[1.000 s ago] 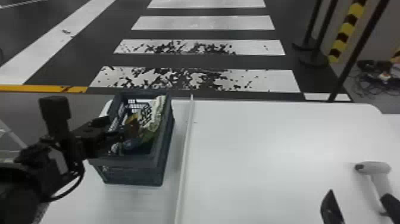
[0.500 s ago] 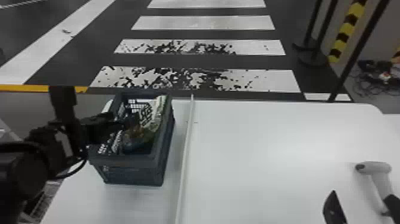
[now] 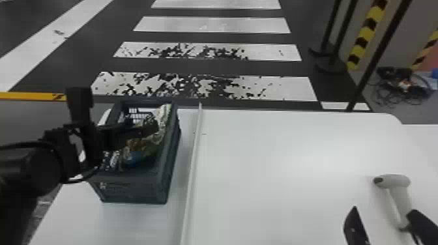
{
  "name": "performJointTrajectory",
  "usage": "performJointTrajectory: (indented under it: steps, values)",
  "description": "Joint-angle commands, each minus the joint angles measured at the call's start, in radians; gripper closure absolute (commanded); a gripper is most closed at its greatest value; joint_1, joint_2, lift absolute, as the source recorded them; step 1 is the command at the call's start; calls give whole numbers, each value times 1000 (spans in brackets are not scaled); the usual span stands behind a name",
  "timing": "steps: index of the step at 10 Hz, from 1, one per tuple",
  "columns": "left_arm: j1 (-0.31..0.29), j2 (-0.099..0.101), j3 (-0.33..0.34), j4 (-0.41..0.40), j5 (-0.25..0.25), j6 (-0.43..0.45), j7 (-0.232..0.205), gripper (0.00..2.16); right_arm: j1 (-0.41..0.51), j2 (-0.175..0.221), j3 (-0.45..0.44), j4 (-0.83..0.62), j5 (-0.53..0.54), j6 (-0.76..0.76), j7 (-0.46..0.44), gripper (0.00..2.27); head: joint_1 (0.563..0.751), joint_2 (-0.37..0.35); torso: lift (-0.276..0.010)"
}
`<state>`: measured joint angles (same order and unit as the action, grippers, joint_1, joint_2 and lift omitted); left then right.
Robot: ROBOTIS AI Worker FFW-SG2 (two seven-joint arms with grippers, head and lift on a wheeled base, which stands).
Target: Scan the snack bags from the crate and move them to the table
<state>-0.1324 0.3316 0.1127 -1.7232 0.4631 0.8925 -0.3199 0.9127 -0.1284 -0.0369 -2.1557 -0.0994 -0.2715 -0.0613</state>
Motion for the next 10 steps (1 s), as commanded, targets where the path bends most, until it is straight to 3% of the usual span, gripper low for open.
performJointTrajectory:
  steps: [1,4,7,8,9,10]
  values:
    - [-27,-11,-7,47,-9,3,-8,137,0,-2,-6,5,-9,-5,1,83,695,16,-95]
    - [-46,-17,-18,108,-32,-3,-15,137,-3,-7,-8,14,-19,-15,9,83,695,9,-95]
    - [-56,-37,-24,186,-61,-62,-39,137,2,-14,-8,16,-26,-18,12,83,695,12,-95]
    - [-56,-43,-25,203,-73,-102,-44,286,5,-17,-9,16,-29,-18,12,83,695,11,-95]
    - [-55,-43,-25,208,-75,-111,-51,718,9,-17,-14,17,-36,-21,12,83,695,11,-95]
    - [-49,-46,-27,209,-80,-123,-45,1436,14,-17,-17,16,-37,-39,12,83,695,10,-95]
